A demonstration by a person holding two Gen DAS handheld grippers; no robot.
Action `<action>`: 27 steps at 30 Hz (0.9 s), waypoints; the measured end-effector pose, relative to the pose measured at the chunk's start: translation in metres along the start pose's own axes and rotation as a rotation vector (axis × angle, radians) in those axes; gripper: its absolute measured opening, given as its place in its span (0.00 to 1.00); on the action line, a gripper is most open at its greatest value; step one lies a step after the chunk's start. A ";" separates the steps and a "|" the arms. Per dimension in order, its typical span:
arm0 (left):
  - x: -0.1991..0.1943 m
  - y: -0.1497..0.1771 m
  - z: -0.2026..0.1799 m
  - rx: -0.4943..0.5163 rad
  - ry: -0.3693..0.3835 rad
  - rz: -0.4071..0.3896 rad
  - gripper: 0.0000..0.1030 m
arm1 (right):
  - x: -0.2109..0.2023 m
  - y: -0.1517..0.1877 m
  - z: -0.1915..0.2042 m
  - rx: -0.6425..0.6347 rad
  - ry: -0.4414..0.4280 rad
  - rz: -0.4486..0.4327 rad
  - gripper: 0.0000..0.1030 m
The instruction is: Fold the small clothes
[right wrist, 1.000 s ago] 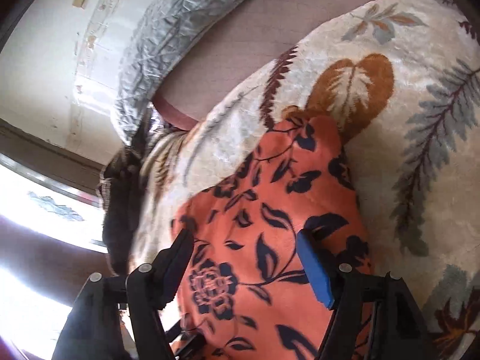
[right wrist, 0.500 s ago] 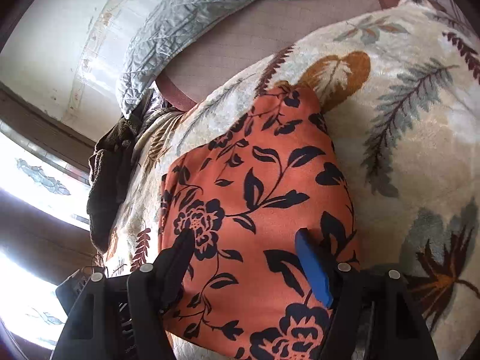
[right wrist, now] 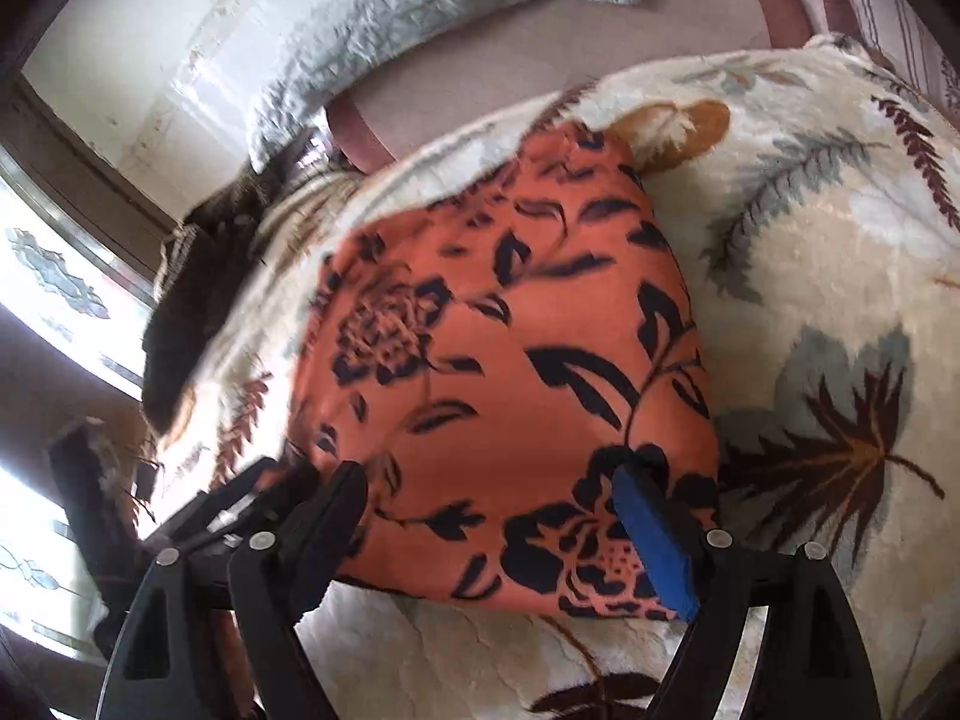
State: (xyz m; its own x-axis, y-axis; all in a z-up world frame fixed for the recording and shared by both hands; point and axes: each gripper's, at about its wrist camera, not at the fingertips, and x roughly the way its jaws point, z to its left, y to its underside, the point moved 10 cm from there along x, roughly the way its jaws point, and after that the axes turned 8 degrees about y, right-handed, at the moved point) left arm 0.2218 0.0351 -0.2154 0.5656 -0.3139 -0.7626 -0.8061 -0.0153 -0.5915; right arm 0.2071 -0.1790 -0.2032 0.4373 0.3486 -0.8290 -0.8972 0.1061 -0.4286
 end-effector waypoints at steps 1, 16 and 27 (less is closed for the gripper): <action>-0.004 0.002 0.001 -0.003 -0.017 0.002 0.71 | -0.008 0.003 0.000 -0.005 0.007 -0.025 0.83; -0.129 0.034 -0.038 0.000 -0.145 -0.140 0.88 | -0.123 0.091 0.006 -0.155 0.256 -0.210 0.91; -0.163 0.046 -0.059 -0.002 -0.175 -0.172 0.94 | -0.161 0.099 0.012 -0.182 0.301 -0.241 0.96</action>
State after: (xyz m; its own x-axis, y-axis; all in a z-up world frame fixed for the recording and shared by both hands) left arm 0.0824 0.0296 -0.1030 0.7161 -0.1375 -0.6843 -0.6954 -0.0561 -0.7164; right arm 0.0476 -0.2133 -0.1077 0.6559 0.0432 -0.7536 -0.7534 -0.0244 -0.6571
